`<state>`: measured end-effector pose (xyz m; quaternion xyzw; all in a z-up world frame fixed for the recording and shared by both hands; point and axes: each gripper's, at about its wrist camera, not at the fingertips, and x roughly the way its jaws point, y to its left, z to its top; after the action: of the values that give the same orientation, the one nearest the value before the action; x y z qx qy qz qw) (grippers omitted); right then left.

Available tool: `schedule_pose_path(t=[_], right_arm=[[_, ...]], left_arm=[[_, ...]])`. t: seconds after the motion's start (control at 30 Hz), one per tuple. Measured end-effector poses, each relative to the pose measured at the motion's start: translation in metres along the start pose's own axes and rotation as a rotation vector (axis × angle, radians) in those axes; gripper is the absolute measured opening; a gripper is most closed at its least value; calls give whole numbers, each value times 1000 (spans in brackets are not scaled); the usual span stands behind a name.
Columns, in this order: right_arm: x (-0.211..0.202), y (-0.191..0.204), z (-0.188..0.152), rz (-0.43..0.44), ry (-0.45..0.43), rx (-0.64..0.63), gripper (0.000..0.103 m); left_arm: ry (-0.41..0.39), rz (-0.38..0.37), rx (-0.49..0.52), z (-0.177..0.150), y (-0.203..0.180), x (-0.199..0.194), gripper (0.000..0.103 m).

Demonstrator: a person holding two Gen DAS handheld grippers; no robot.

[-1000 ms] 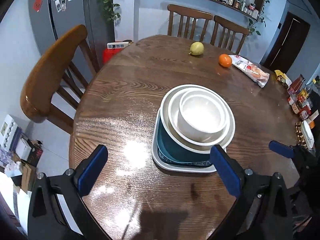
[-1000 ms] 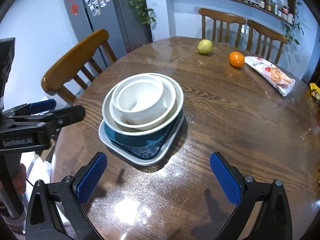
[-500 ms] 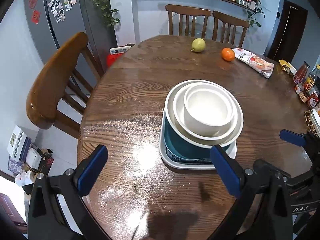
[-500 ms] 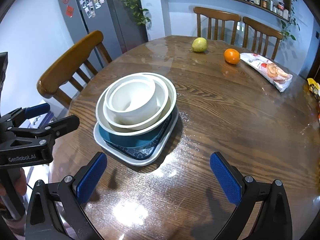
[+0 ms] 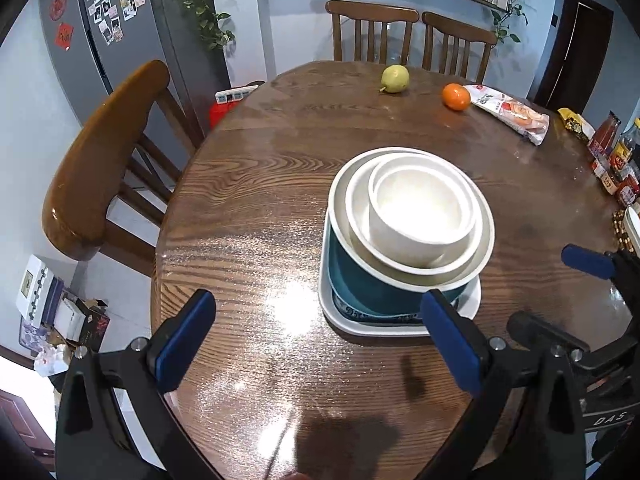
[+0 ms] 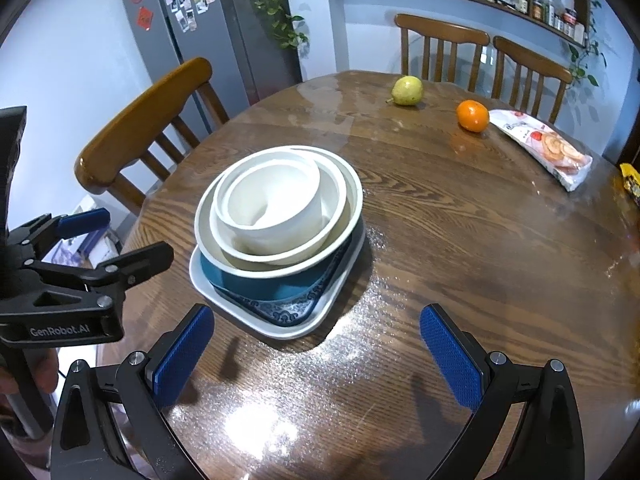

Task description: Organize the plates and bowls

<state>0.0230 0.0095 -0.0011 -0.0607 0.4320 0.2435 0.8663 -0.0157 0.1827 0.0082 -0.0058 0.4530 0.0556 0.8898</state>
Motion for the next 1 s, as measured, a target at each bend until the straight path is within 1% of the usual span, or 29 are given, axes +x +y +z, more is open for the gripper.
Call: schedule_pose_path(t=[0.1,0.23,0.43,0.57,1.0], right_arm=[[-2,0,2,9,-14,-2,103],[-5,0,6,13,-30,-4,103],[-5,-3,7,10,-27,4,103],[-4,-3,7,13,-22,7,103],[-6,-1,7,23,-27,1,103]], left_arm=[[-1,15,7,-1,1,0,102],[7,10,16,-2,2,2,102],[13,12,18,-3,1,3,102],[15,0,17,-3,-1,3,102],[15,17,17,-4,-3,3,102]])
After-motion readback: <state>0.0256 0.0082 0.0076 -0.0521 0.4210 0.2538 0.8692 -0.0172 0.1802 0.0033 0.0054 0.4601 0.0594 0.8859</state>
